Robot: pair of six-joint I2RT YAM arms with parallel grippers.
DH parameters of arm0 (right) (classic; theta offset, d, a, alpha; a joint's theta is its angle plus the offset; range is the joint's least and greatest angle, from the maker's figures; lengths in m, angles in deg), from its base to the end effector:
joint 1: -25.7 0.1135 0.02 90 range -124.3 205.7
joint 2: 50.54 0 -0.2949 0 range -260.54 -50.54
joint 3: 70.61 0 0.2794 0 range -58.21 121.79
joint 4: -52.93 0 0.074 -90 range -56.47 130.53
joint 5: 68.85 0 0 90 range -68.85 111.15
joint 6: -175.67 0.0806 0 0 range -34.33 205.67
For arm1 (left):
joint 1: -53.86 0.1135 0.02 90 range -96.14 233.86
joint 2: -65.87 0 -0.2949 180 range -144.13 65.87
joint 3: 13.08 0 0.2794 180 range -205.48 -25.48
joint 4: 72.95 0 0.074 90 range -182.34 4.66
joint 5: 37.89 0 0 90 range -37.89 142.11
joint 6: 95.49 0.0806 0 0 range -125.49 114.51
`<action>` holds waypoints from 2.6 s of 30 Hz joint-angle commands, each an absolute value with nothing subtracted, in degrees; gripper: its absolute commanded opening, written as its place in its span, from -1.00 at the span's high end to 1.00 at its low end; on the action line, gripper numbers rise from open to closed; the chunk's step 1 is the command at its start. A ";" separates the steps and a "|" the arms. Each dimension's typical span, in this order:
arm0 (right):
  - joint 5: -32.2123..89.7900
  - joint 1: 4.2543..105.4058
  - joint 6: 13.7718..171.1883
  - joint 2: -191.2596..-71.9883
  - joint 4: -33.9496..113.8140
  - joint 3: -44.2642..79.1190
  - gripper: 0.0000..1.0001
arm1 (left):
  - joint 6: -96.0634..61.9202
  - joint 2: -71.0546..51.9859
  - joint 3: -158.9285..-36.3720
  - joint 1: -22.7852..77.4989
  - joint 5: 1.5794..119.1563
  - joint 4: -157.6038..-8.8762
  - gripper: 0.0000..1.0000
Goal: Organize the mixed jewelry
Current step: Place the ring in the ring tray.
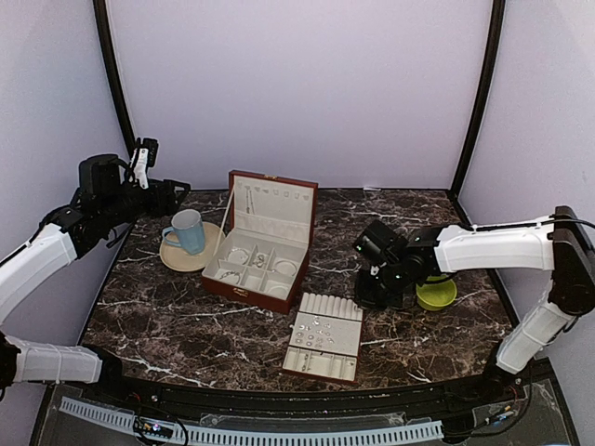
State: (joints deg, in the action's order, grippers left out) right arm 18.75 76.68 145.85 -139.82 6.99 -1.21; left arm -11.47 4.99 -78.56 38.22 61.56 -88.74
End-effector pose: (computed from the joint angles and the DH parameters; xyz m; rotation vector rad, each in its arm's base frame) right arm 0.2182 0.2638 0.1724 0.2398 2.8219 0.4669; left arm 0.2907 -0.0951 0.3637 0.2701 1.7618 -0.4184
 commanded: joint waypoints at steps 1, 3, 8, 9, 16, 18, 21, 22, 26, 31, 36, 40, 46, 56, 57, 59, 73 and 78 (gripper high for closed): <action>14.96 77.56 146.80 -142.91 0.85 2.44 0.98 | -11.24 6.90 -77.74 38.46 61.82 -88.62 -0.44; 13.84 77.64 146.52 -144.62 -1.00 4.44 0.98 | -11.15 7.11 -77.69 38.47 61.77 -88.60 -0.44; 12.01 78.29 146.45 -148.82 -4.82 8.53 1.00 | -10.76 7.66 -77.68 38.45 61.05 -88.69 -0.45; 11.48 78.41 146.40 -149.41 -5.50 9.10 1.00 | -10.68 7.72 -77.68 38.42 60.80 -88.78 -0.45; 9.77 78.48 147.48 -151.99 -9.27 10.97 1.00 | -10.68 7.86 -77.69 38.43 60.08 -89.02 -0.45; 9.34 78.51 147.54 -152.29 -9.54 11.26 1.00 | -10.78 7.91 -77.69 38.43 60.10 -89.03 -0.45; 8.61 78.52 147.64 -153.34 -10.19 12.71 1.00 | -10.72 8.07 -77.64 38.47 60.04 -88.96 -0.45; 8.27 78.59 147.56 -153.95 -10.51 13.56 1.00 | -10.69 8.11 -77.67 38.43 59.87 -88.95 -0.45; 7.35 79.10 147.18 -156.38 -12.21 15.84 1.00 | -10.59 8.19 -77.62 38.47 59.78 -89.01 -0.46; 6.13 80.03 146.67 -158.43 -14.34 18.27 1.00 | -10.51 8.21 -77.52 38.46 59.56 -89.04 -0.46; 5.36 80.58 146.62 -159.00 -15.42 19.97 1.00 | -10.63 8.22 -77.43 38.46 59.64 -88.93 -0.46; 3.12 81.17 146.34 -160.27 -18.27 22.24 1.00 | -10.55 8.20 -77.42 38.42 59.58 -88.95 -0.46; 0.58 82.05 145.55 -162.11 -21.47 24.81 1.00 | -10.58 8.28 -77.35 38.42 59.49 -88.94 -0.46; -1.73 83.34 145.43 -165.54 -26.13 28.01 1.00 | -10.61 8.47 -77.31 38.43 59.47 -88.86 -0.46; -1.89 83.46 145.43 -165.99 -26.61 28.42 1.00 | -10.60 8.52 -77.31 38.45 59.48 -88.86 -0.46; -2.48 83.74 145.60 -166.73 -27.70 29.02 1.00 | -10.61 8.61 -77.33 38.41 59.48 -88.86 -0.46; -5.62 85.51 145.59 -172.87 -33.77 34.34 1.00 | -10.59 8.83 -77.25 38.46 59.23 -88.84 -0.47; -5.57 85.77 145.87 -173.34 -33.40 35.14 1.00 | -10.68 8.86 -77.24 38.43 59.33 -88.84 -0.47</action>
